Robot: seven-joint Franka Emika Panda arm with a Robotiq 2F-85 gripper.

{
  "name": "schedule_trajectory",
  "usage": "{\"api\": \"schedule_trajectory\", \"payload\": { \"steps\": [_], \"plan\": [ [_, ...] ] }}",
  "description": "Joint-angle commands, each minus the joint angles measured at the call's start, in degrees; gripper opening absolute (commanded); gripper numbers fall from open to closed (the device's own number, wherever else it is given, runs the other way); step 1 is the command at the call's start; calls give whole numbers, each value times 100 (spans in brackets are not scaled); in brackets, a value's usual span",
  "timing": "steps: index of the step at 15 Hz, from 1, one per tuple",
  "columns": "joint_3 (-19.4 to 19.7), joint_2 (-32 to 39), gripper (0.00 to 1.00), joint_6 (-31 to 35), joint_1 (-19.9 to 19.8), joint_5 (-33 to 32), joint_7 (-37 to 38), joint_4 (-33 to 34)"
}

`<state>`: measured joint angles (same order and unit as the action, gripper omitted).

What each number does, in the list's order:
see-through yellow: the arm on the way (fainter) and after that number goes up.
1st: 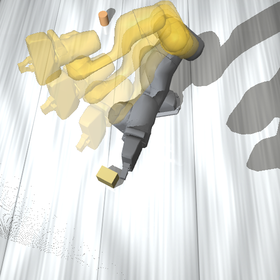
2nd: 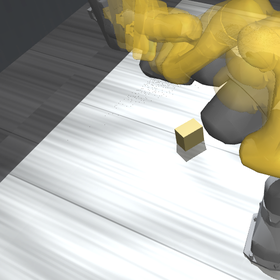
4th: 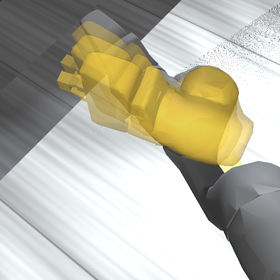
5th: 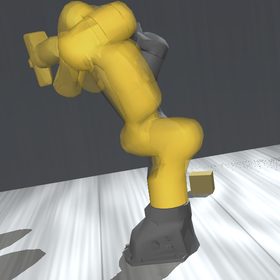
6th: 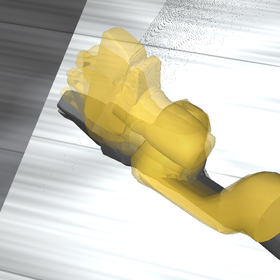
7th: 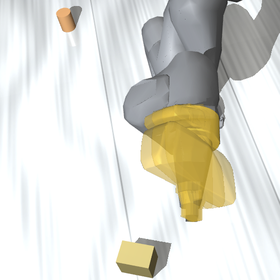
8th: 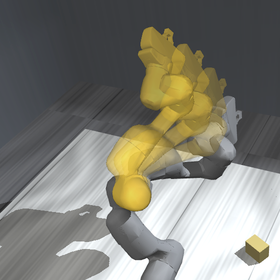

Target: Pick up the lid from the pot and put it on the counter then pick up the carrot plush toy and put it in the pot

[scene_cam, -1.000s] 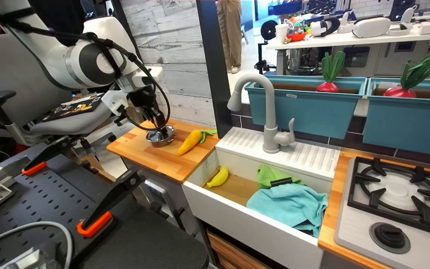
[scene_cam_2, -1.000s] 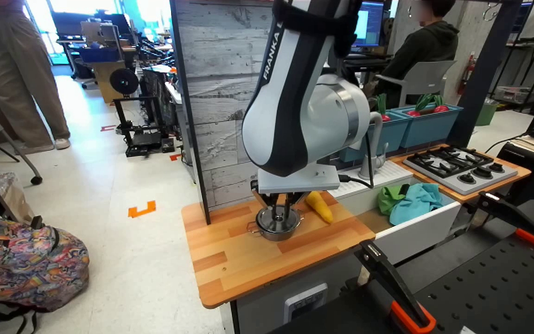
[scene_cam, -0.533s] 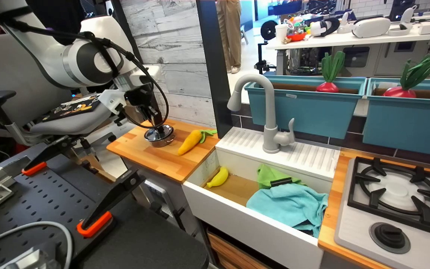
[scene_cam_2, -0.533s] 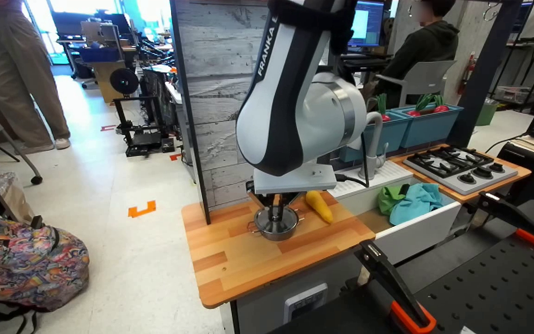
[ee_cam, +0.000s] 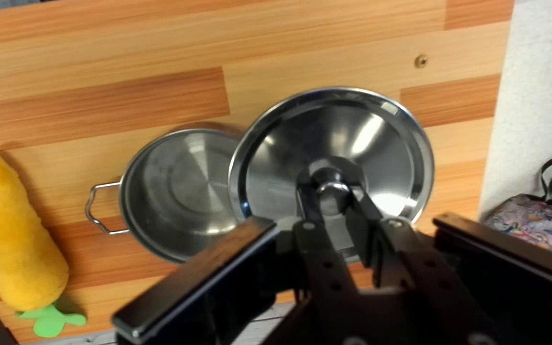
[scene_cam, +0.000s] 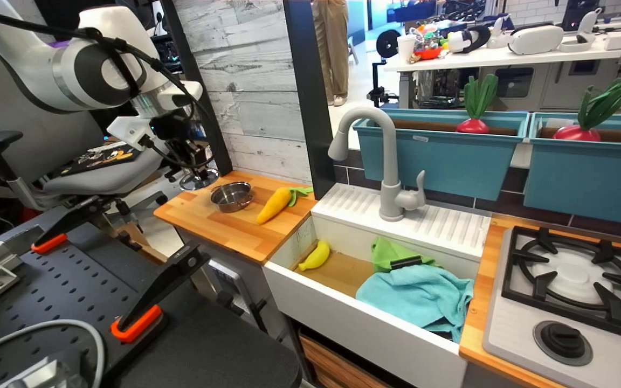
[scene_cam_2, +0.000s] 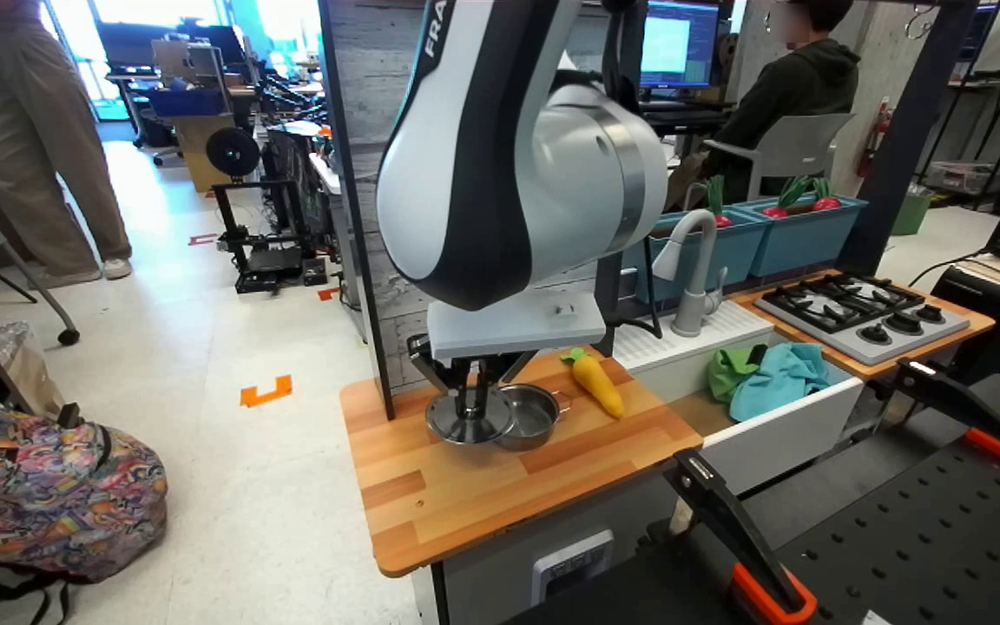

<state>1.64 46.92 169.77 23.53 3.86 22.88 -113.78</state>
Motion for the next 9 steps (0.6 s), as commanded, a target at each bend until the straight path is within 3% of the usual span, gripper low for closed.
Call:
{"api": "schedule_trajectory", "payload": {
  "steps": [1, 9],
  "plan": [
    [-169, 61, 0, -9, 11, 38, -203, 7],
    [-55, 759, 0, -162, 229, -13, -216, 380]
  ]
}}
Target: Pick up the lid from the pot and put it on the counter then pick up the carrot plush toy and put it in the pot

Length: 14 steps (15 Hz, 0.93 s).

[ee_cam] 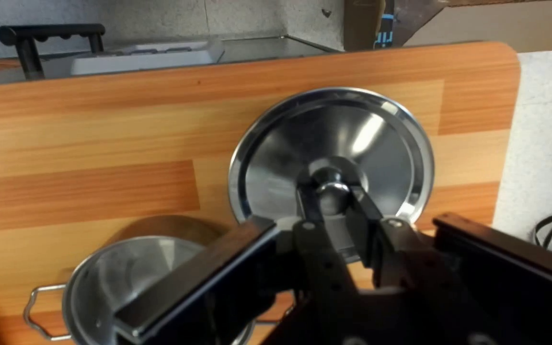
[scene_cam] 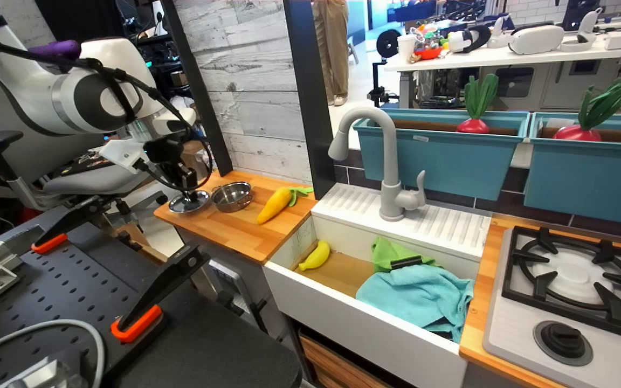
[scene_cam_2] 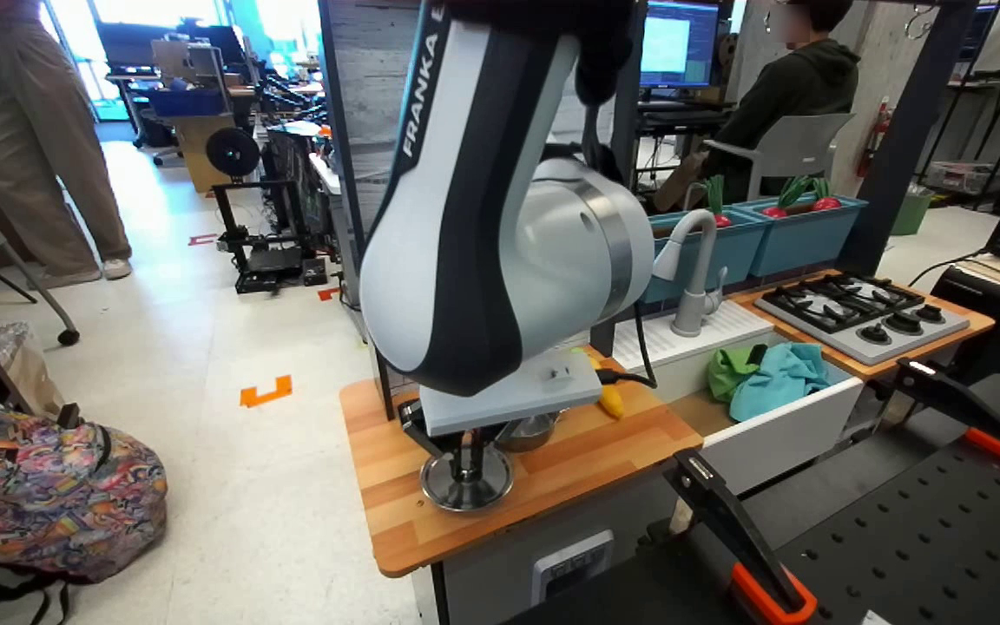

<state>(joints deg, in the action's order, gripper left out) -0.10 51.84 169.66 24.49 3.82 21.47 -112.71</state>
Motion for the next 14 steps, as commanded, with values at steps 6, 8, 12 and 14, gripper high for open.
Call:
{"api": "schedule_trajectory", "payload": {
  "steps": [6, 8, 12, 14],
  "plan": [
    [177, 401, 29, -133, 143, 7, -86, 407],
    [209, 384, 46, -117, 154, 7, -76, 398],
    [219, 243, 83, -158, 212, 3, -56, 276],
    [194, 107, 99, -175, 283, -45, -112, 97]
  ]
}}
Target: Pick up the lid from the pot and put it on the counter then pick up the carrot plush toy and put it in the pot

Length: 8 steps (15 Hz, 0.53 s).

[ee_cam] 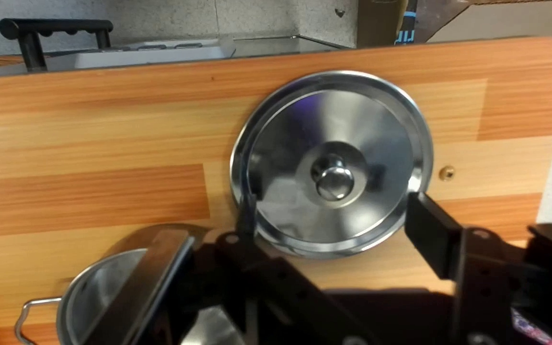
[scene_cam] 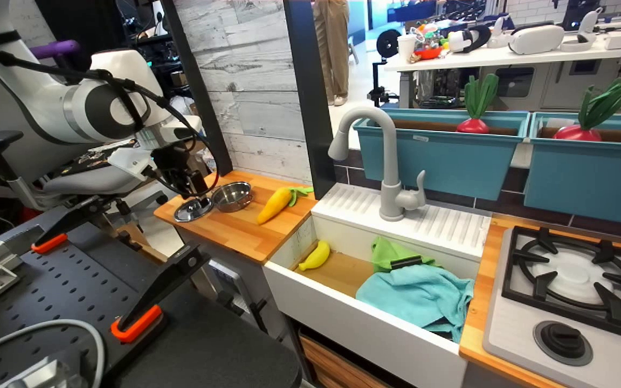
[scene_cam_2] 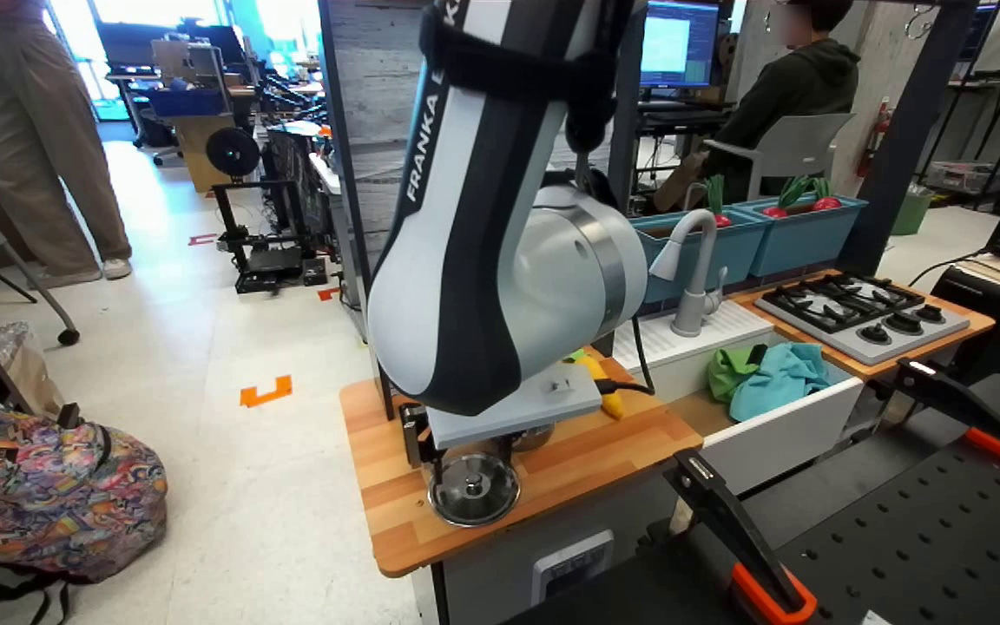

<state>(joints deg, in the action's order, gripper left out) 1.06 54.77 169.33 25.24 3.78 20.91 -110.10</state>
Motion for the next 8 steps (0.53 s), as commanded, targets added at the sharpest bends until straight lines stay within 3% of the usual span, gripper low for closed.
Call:
{"api": "schedule_trajectory", "payload": {
  "steps": [1, 8],
  "plan": [
    [49, -248, 100, -170, 232, -50, -86, -230],
    [141, -1335, 100, 90, 446, -93, -147, -1213]
  ]
}}
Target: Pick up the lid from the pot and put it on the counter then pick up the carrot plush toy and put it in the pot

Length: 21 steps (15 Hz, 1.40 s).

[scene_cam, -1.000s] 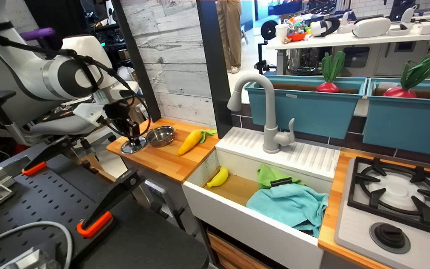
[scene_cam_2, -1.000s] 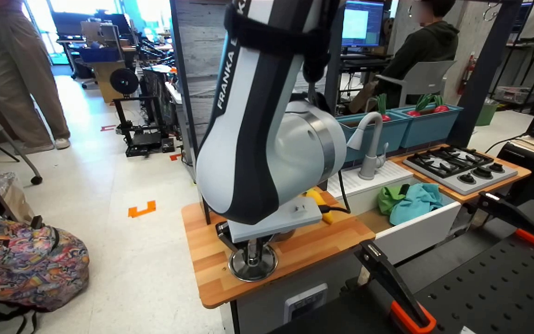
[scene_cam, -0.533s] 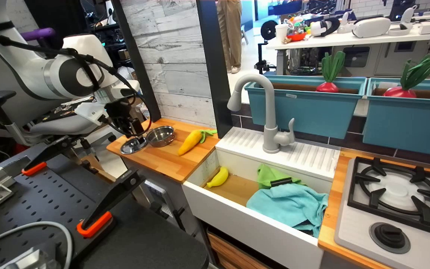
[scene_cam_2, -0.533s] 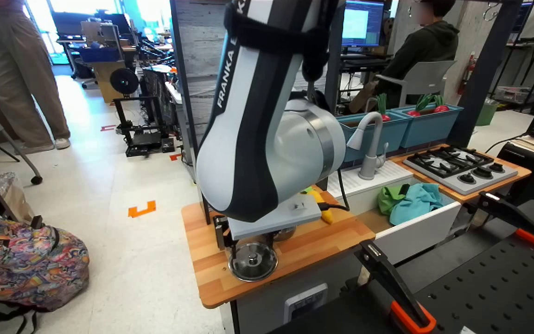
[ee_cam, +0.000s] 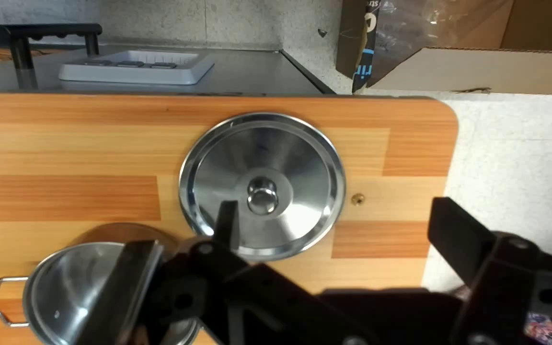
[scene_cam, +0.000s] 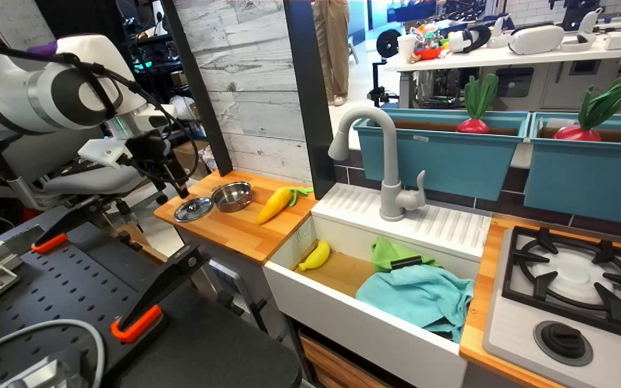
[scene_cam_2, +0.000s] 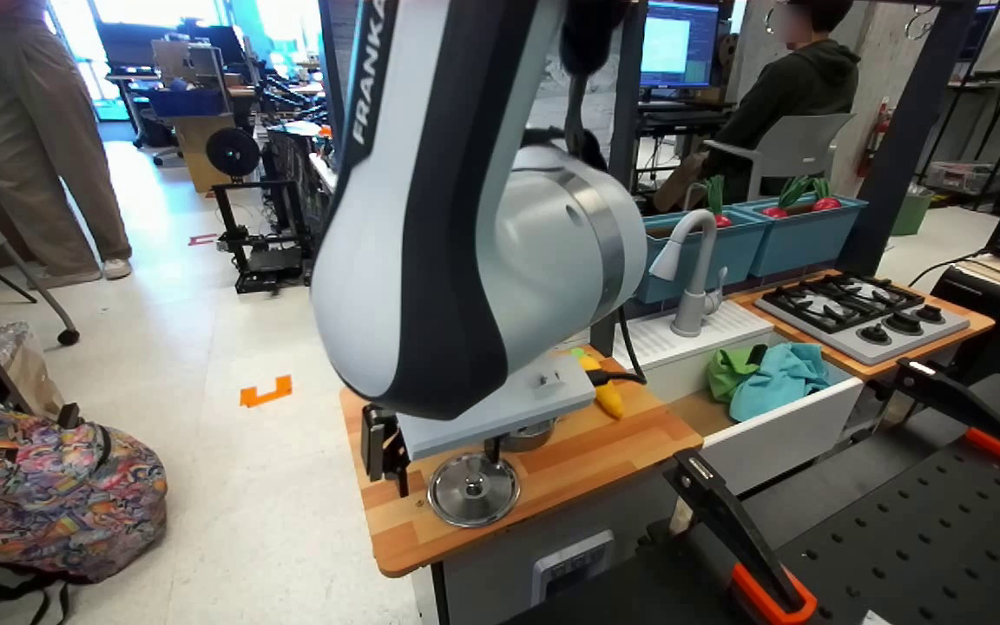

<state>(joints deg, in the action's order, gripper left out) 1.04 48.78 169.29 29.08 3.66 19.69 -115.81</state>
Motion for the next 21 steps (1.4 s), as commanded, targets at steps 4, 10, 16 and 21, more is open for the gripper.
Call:
{"api": "schedule_trajectory", "payload": {
  "steps": [4, 10, 16, 21],
  "plan": [
    [378, -1395, 100, 222, -135, -126, -78, -1051],
    [646, -1529, 100, 247, -938, -212, -545, -1163],
    [703, -947, 100, 413, -1684, -128, -855, -804],
    [599, -298, 100, 543, -1945, -31, -882, -397]
  ]
}}
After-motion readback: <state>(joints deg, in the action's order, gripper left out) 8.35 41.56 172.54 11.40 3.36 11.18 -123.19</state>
